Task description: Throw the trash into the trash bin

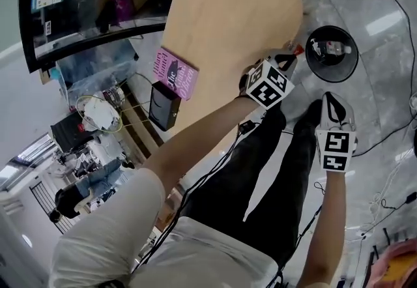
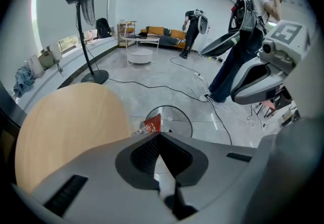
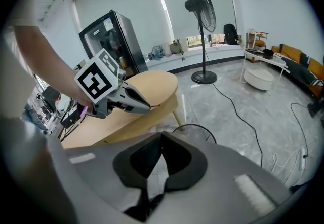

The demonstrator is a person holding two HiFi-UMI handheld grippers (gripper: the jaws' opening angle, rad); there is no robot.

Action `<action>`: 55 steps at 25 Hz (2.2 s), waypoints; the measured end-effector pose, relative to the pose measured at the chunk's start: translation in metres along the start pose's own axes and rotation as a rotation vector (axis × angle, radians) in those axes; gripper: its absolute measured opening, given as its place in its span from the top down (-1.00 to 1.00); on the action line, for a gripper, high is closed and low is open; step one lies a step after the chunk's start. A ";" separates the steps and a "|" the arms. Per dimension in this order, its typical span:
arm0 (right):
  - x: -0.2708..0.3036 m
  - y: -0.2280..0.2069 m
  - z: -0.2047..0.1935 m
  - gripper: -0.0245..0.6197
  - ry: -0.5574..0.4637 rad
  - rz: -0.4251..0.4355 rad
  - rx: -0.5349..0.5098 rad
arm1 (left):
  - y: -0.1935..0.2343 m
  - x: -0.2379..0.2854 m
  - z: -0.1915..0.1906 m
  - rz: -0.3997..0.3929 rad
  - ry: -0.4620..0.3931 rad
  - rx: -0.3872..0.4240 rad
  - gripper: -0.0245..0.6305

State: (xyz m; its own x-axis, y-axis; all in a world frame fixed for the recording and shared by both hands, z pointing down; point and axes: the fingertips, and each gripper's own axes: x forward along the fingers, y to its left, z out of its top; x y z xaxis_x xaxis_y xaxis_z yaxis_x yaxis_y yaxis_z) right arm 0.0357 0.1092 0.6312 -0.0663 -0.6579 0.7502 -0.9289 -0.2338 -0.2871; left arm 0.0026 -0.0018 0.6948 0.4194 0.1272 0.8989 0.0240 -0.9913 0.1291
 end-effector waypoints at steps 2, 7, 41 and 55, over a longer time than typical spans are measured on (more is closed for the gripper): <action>-0.003 -0.008 -0.011 0.89 0.003 -0.005 0.011 | -0.021 0.014 0.000 -0.022 0.010 0.003 0.91; -0.004 -0.033 -0.035 0.89 0.011 -0.016 0.048 | -0.058 0.049 -0.003 -0.061 0.041 0.007 0.91; 0.032 -0.074 -0.108 0.89 0.128 0.018 0.071 | -0.076 0.135 -0.034 -0.120 0.025 -0.229 0.08; -0.060 -0.022 -0.018 0.89 0.066 -0.034 0.084 | -0.075 -0.021 0.022 -0.116 -0.123 -0.289 0.08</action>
State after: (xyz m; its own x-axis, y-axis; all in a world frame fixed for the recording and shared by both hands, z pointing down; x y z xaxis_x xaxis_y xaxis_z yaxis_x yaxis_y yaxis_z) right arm 0.0535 0.1662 0.6034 -0.0622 -0.6005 0.7972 -0.8974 -0.3159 -0.3080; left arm 0.0124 0.0691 0.6570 0.5358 0.2161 0.8162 -0.1730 -0.9181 0.3567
